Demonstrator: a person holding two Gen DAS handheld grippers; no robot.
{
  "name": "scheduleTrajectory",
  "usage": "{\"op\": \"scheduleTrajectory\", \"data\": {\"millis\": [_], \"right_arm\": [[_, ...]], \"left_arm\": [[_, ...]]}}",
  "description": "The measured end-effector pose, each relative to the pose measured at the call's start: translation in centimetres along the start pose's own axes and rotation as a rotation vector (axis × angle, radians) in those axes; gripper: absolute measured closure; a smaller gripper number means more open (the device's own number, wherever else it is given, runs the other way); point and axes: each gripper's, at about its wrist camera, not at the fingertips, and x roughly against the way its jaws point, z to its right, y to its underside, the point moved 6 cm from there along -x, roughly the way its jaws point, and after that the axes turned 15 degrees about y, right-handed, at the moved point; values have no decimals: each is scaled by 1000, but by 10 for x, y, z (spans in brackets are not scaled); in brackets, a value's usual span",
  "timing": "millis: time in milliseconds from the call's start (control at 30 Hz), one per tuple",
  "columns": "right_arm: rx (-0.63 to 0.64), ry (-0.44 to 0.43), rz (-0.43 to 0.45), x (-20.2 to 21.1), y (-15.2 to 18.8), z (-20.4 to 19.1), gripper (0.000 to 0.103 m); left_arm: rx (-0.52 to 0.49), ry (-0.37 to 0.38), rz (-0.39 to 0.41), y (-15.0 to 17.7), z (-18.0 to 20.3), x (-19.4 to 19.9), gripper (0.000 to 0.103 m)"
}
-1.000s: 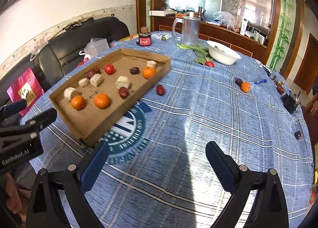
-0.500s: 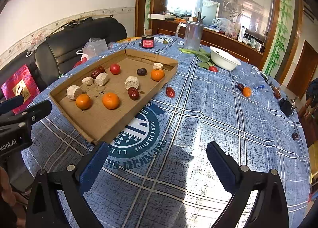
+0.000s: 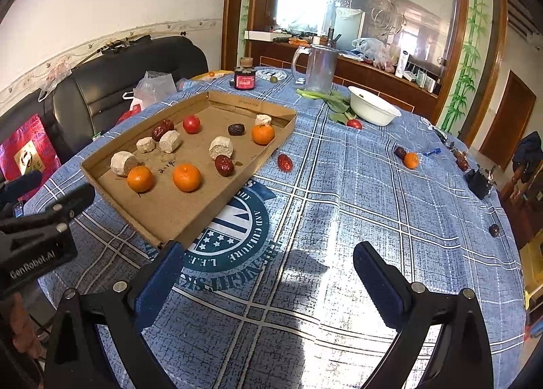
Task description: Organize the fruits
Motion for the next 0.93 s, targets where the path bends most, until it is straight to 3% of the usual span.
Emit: {"op": "scheduleTrajectory", "data": {"millis": [767, 933], "right_arm": [[-40, 23, -48, -5, 5, 15, 1], [-40, 27, -53, -6, 5, 17, 1]], "left_arm": [[13, 70, 36, -2, 13, 9, 11], [10, 80, 12, -3, 17, 6, 11]]}}
